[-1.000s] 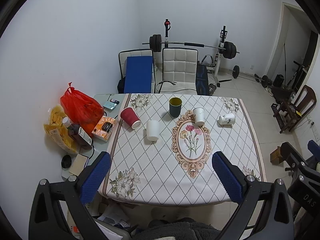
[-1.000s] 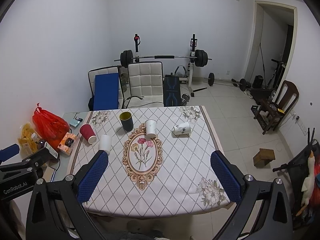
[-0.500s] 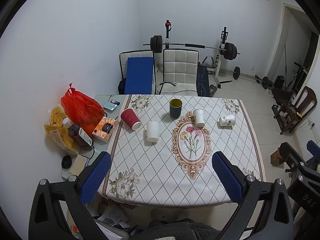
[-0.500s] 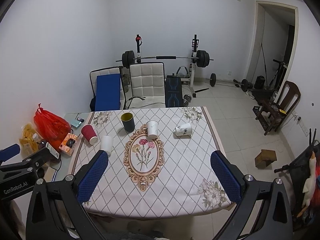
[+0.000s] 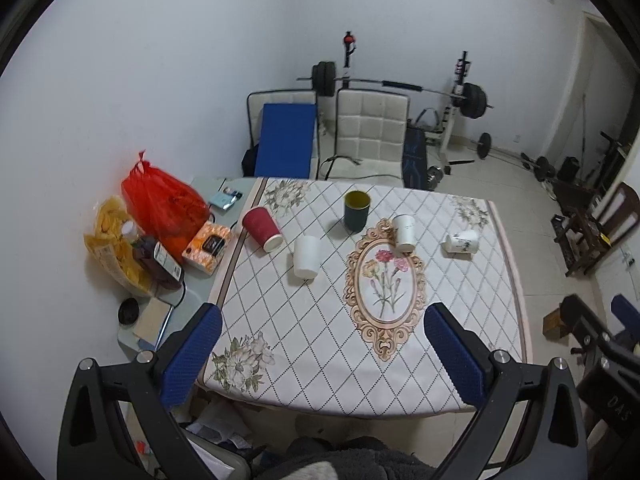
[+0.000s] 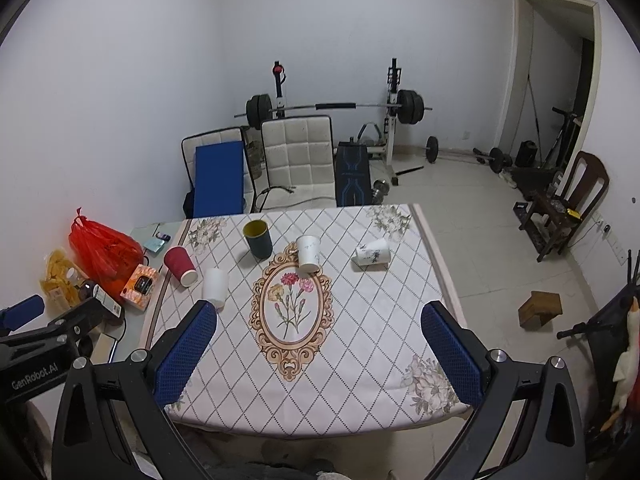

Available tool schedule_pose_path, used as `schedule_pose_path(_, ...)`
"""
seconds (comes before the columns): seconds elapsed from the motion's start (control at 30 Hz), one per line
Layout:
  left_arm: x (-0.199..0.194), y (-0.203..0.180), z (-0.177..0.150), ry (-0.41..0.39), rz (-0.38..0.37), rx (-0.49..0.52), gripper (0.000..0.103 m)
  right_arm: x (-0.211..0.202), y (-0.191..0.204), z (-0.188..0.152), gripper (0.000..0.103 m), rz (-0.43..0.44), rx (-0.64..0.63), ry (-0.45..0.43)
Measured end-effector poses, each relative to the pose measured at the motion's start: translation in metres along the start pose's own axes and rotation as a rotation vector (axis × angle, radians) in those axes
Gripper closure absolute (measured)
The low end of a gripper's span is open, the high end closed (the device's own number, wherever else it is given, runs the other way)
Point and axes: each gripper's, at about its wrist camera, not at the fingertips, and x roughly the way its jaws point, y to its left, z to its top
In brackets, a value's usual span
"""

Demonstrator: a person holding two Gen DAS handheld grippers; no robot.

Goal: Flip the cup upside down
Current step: 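Reach the left gripper to the upright red ribbed cup and close on it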

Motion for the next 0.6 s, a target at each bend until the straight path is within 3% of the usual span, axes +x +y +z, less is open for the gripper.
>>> schedule_pose_path(0.23,0.078,0.017,-0.013,0.101,0.131,-0.04,0.0,0.08,0.016,-0.011,0.0,0.055,-0.052,0.14)
schedule_pose_path(0.6,0.199,0.07,-0.003,0.255,0.194,-0.031,0.0,0.233,0.074,-0.046,0.0,0.058,-0.059,0.353)
